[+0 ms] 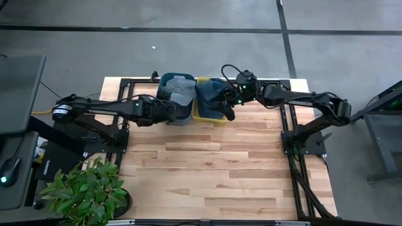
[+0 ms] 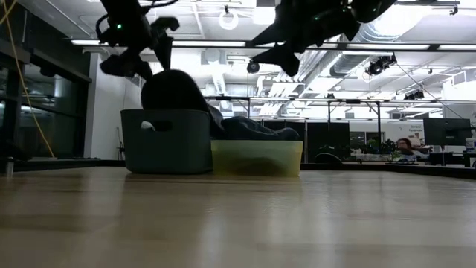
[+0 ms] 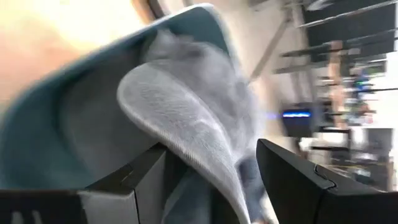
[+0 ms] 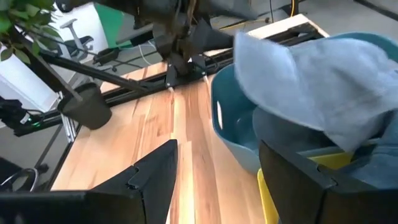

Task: Pick & Place hat
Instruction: Put the gray cap into the blue bin

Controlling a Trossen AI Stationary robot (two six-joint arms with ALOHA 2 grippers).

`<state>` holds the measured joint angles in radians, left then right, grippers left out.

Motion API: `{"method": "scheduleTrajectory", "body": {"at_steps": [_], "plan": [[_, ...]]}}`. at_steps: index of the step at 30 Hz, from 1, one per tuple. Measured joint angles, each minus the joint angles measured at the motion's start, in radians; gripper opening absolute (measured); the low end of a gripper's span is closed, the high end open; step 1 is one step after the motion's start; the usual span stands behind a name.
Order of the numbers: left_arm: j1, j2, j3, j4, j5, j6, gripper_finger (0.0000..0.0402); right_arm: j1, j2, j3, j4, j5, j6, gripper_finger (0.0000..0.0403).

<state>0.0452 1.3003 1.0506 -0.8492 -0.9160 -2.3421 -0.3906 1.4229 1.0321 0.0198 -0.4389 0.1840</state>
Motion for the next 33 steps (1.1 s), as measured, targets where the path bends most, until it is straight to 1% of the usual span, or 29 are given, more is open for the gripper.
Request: {"method": "scheduleTrajectory", "body": {"at_steps": [2,4,6,9,11,13,18,20,23,27,30,33], "plan": [[0.0,-0.014,0.007,-0.002,-0.021,0.001,0.0227,0.001,0.008,0.0,-0.002,-0.003,0.0,0.022],[0.0,-0.044,-0.001,-0.057,-0.012,0.001,0.0227,0.001,0.011,0.0,0.001,-0.007,0.0,0.022],[0.0,-0.054,0.007,-0.052,-0.029,0.006,0.0227,0.001,0.012,0.0,-0.001,-0.008,0.0,0.022],[0.0,-0.083,-0.002,-0.115,-0.016,0.007,0.0227,0.001,0.012,0.0,-0.002,-0.009,-0.001,0.022],[0.0,-0.09,0.007,-0.093,-0.029,0.007,0.0227,0.0,0.012,0.0,-0.002,-0.01,-0.001,0.022],[0.0,-0.102,0.0,-0.113,-0.017,0.015,0.0227,0.0,0.012,0.0,-0.006,-0.01,-0.005,0.022],[0.0,-0.106,0.002,-0.091,-0.026,0.032,0.0227,0.0,0.012,0.0,-0.028,-0.01,-0.015,0.022],[0.0,-0.106,0.002,-0.06,-0.024,0.046,0.0227,0.0,0.012,0.0,-0.038,-0.01,-0.02,0.022],[0.0,-0.107,0.002,0.021,-0.002,0.138,0.0227,-0.009,0.012,0.0,-0.071,-0.011,-0.03,0.022],[0.0,-0.107,0.002,0.148,0.017,0.326,0.0227,-0.045,0.001,0.0,-0.122,-0.011,-0.036,0.022],[0.001,-0.107,0.002,0.2,0.022,0.425,0.0227,-0.063,-0.011,0.0,-0.136,-0.013,-0.054,0.022],[0.001,-0.107,0.002,0.204,0.05,0.468,0.0227,-0.07,-0.011,0.0,-0.138,-0.013,-0.09,0.0212]]}}
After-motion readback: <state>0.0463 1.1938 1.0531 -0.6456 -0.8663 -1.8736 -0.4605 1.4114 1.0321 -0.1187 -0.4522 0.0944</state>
